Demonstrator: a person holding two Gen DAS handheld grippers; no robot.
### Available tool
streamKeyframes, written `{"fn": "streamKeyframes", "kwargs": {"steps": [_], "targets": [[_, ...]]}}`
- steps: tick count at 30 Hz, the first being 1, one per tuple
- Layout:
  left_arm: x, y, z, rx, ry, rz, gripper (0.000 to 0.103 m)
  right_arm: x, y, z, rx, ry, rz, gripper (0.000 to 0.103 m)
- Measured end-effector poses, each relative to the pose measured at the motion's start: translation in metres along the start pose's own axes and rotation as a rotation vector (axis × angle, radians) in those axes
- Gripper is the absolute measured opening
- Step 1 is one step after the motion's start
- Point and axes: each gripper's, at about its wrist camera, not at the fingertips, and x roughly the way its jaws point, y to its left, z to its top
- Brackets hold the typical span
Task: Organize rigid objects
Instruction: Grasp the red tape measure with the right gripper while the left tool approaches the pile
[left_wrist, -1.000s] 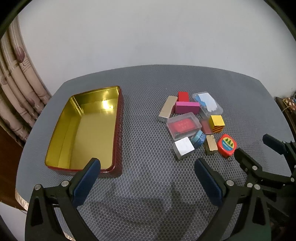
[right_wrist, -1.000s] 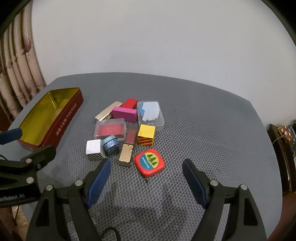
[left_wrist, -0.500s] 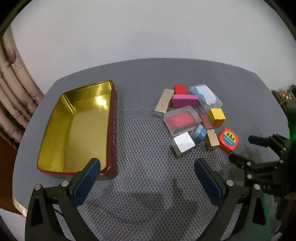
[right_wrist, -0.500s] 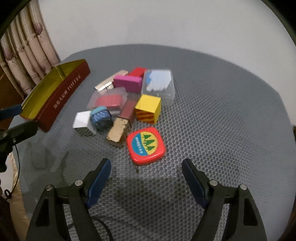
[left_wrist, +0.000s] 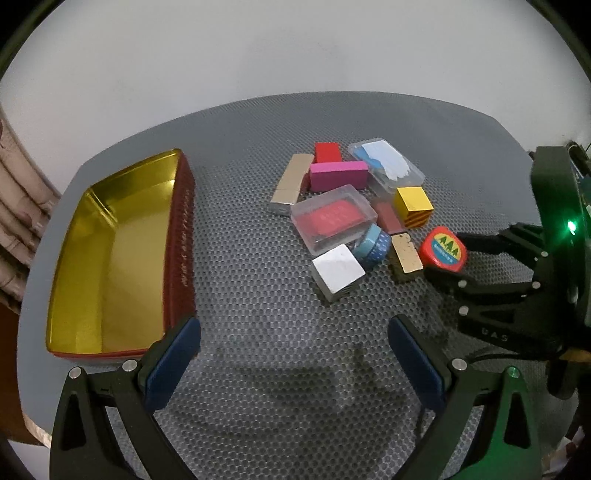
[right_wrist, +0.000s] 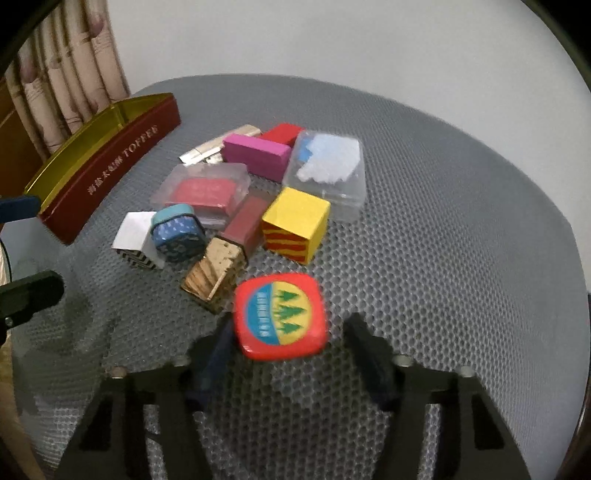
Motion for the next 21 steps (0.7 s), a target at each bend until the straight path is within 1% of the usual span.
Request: {"fn": "streamKeyframes", "kwargs": {"steps": [5, 9, 11, 14, 16, 17, 18, 19, 21], "targets": [[0.006, -0.005, 0.002, 0.008, 0.021, -0.010, 0.101, 0.003, 0.003, -0.005, 0.024, -0.041, -0.007, 0.047], [0.013, -0.007, 0.006, -0.010, 0.053, -0.031, 0.101, 0.007, -0.012, -0.003, 0.066, -0.056, -0.045, 0.047], [0.017, -0.007, 0.009, -0.037, 0.064, -0.038, 0.101, 0.010, -0.014, -0.003, 0.085, -0.065, -0.068, 0.047], [0.023, -0.002, 0.014, -0.103, 0.093, -0.048, 0.100, 0.009, -0.037, -0.002, 0.113, -0.070, -0.066, 0.047], [0.027, 0.003, 0.017, -0.153, 0.107, -0.032, 0.098, 0.010, -0.041, -0.001, 0.122, -0.079, -0.073, 0.047], [0.028, 0.002, 0.018, -0.159, 0.111, -0.026, 0.095, 0.015, -0.040, 0.002, 0.130, -0.084, -0.068, 0.048], [0.029, 0.002, 0.019, -0.158, 0.113, -0.025, 0.092, 0.006, -0.043, -0.005, 0.135, -0.087, -0.066, 0.048], [0.030, -0.001, 0.020, -0.150, 0.113, -0.019, 0.085, 0.006, -0.042, -0.006, 0.133, -0.093, -0.070, 0.048], [0.033, -0.005, 0.020, -0.135, 0.120, -0.007, 0.082, 0.006, -0.041, -0.006, 0.132, -0.103, -0.077, 0.048]]}}
